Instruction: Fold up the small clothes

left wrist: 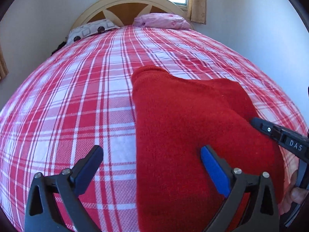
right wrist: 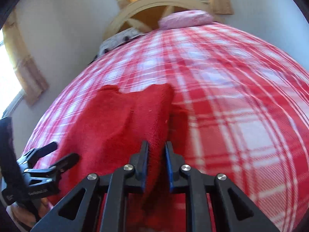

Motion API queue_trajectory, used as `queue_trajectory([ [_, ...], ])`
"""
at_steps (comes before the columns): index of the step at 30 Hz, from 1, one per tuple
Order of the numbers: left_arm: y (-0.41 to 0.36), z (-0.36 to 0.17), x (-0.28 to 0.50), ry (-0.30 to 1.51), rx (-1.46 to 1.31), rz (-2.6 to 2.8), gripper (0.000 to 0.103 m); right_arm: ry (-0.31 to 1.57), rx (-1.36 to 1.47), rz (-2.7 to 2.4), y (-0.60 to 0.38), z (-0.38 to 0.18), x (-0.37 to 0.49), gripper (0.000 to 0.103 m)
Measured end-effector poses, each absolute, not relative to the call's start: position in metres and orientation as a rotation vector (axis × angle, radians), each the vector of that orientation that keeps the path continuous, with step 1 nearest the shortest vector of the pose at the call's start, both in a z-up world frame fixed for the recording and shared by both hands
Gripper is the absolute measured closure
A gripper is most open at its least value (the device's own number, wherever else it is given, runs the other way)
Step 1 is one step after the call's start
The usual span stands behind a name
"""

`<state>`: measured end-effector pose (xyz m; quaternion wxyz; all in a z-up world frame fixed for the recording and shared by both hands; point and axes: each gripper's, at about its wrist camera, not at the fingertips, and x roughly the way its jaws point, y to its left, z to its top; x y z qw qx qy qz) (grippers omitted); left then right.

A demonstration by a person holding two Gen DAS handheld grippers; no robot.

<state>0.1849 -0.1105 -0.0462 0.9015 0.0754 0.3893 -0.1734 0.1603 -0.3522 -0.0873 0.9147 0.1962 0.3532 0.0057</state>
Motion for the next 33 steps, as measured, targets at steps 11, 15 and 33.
queue_trajectory([
  [11, -0.104, -0.044, 0.177, 0.837, 0.173, -0.308, 0.0, 0.665, 0.546, 0.032, -0.367, -0.075, 0.134, 0.079],
  [15, -0.096, -0.041, 0.163, 0.823, 0.177, -0.305, 0.0, 0.591, 0.399, 0.022, -0.329, -0.049, 0.104, 0.043],
  [33, -0.058, -0.043, 0.142, 0.867, 0.088, -0.362, 0.0, 0.683, 0.338, -0.013, -0.296, -0.086, 0.07, 0.023],
])
